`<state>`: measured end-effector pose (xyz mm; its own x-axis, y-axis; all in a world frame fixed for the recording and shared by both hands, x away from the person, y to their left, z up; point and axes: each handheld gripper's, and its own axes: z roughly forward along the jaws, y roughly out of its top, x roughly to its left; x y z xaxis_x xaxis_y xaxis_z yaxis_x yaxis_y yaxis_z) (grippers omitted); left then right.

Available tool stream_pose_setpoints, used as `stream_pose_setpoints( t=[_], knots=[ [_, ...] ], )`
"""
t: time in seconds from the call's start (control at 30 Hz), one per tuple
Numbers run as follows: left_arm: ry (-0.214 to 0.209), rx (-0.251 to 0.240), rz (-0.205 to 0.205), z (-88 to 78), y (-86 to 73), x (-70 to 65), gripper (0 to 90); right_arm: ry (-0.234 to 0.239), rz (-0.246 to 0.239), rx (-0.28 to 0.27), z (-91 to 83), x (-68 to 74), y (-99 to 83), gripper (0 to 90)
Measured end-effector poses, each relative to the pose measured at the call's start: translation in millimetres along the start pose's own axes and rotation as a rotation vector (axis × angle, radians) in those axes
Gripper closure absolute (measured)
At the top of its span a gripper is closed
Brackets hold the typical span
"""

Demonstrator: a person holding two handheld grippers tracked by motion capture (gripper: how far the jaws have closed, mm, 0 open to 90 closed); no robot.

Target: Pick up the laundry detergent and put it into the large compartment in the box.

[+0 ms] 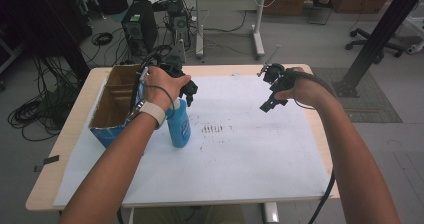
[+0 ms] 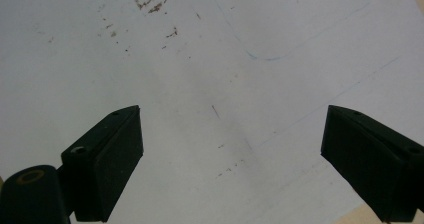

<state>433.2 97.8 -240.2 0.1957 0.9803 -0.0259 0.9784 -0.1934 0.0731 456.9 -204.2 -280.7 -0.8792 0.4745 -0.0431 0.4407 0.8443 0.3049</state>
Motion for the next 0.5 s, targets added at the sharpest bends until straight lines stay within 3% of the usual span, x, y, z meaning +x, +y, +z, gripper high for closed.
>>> stream_pose_setpoints(
  t=[0.5],
  knots=[
    [-0.020,0.000,-0.010,12.7,-3.0,2.9,9.9,0.004,-0.001,0.004,2.6,0.2,-0.4,9.9]
  ],
)
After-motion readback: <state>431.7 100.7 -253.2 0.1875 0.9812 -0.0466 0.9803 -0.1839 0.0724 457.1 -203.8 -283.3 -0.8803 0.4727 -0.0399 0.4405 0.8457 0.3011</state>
